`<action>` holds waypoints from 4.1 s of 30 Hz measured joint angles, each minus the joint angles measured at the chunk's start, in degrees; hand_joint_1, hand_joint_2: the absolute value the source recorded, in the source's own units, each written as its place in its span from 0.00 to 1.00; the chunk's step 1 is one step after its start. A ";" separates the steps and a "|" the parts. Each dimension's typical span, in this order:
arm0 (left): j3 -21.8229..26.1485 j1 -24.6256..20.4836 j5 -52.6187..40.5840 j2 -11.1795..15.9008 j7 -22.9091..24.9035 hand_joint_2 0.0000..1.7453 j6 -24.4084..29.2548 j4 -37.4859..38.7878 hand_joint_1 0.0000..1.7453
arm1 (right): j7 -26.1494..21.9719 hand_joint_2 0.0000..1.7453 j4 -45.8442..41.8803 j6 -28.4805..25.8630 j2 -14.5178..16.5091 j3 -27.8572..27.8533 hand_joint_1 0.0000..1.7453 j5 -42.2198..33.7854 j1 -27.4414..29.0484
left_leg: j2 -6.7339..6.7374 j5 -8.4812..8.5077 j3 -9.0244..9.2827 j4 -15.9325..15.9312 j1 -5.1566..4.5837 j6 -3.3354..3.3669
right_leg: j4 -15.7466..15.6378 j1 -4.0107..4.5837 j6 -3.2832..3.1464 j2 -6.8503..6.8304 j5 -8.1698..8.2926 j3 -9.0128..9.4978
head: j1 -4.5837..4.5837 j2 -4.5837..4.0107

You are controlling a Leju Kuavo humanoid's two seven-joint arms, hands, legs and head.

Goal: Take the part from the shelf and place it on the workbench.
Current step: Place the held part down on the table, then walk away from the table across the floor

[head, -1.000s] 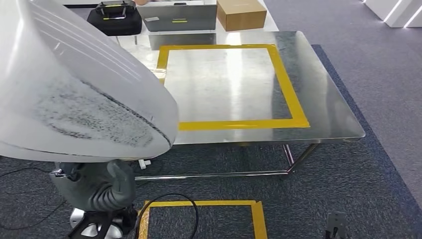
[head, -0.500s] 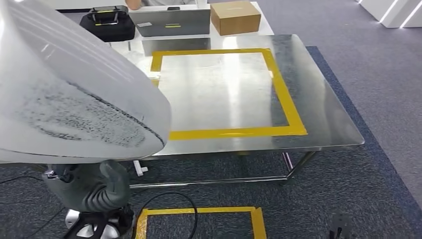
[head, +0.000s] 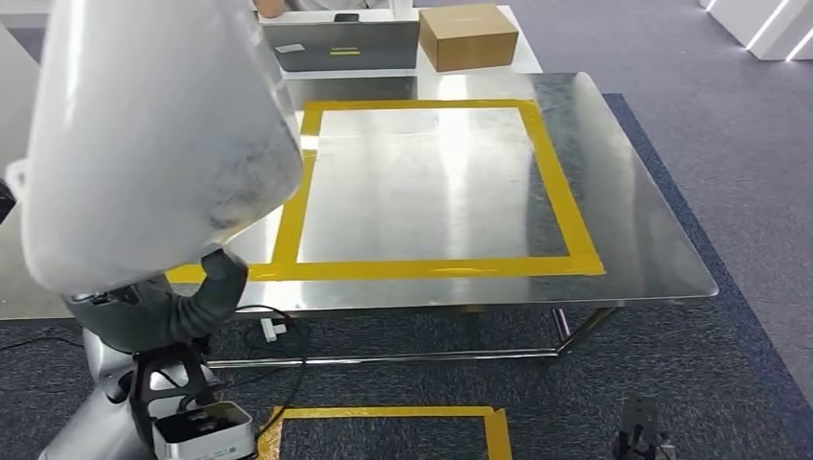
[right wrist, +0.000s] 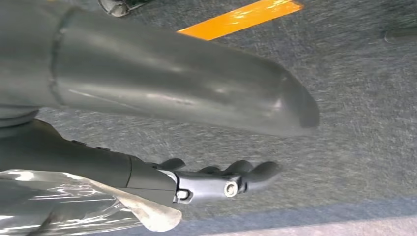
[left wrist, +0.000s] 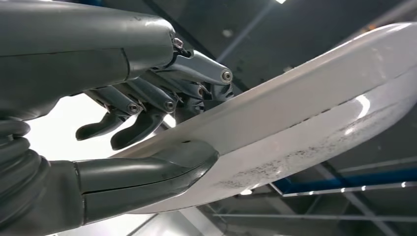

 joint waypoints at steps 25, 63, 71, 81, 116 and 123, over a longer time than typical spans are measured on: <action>-5.26 -34.74 -32.60 13.04 4.04 1.00 -14.60 52.98 1.00 | -3.21 0.00 0.03 8.68 1.26 4.60 0.00 1.41 -2.17 | 0.43 4.52 -3.09 -1.77 -0.19 1.06 | 13.39 -0.24 0.20 0.38 -5.06 -6.24 | -0.02 0.00; 4.82 -22.02 -19.41 21.07 16.93 0.00 -2.53 64.07 0.00 | -6.37 0.00 0.08 7.92 2.13 6.95 0.00 -1.11 -1.35 | 0.11 4.14 -4.74 0.07 -0.42 -0.52 | -0.55 0.36 -1.57 0.57 -0.57 1.34 | 0.11 0.00; 20.23 -10.10 -5.73 13.66 -1.94 0.00 0.34 42.97 0.00 | -7.61 0.00 0.08 7.61 1.72 6.96 0.00 -2.38 0.40 | 0.12 -4.56 -10.13 15.74 0.60 -2.36 | -1.02 -0.17 -2.77 0.77 0.20 1.84 | -0.32 0.00; 18.98 21.78 18.47 5.17 -10.90 0.00 0.25 -2.35 0.00 | -7.22 0.00 0.03 3.51 1.25 5.06 0.00 -4.58 3.88 | 0.16 2.30 -1.61 -0.69 0.25 0.18 | 0.11 -0.41 -0.22 1.09 -1.15 1.14 | -0.13 0.00; 46.81 25.61 -1.58 -8.02 -4.11 0.00 0.10 33.29 0.00 | -2.32 0.00 0.02 -10.96 1.17 7.91 0.00 6.78 4.67 | 0.76 3.80 -0.54 -3.61 -0.16 1.43 | 11.33 0.05 0.47 0.03 -9.61 -1.66 | 0.35 0.00; 59.87 22.04 -12.26 -7.97 17.23 0.00 -10.49 60.40 0.00 | -0.48 0.00 0.03 -8.28 0.67 8.14 0.00 9.06 4.18 | 1.15 7.00 -5.62 -1.41 -0.16 0.03 | -3.65 -0.01 0.16 0.26 -5.38 11.57 | 0.36 0.00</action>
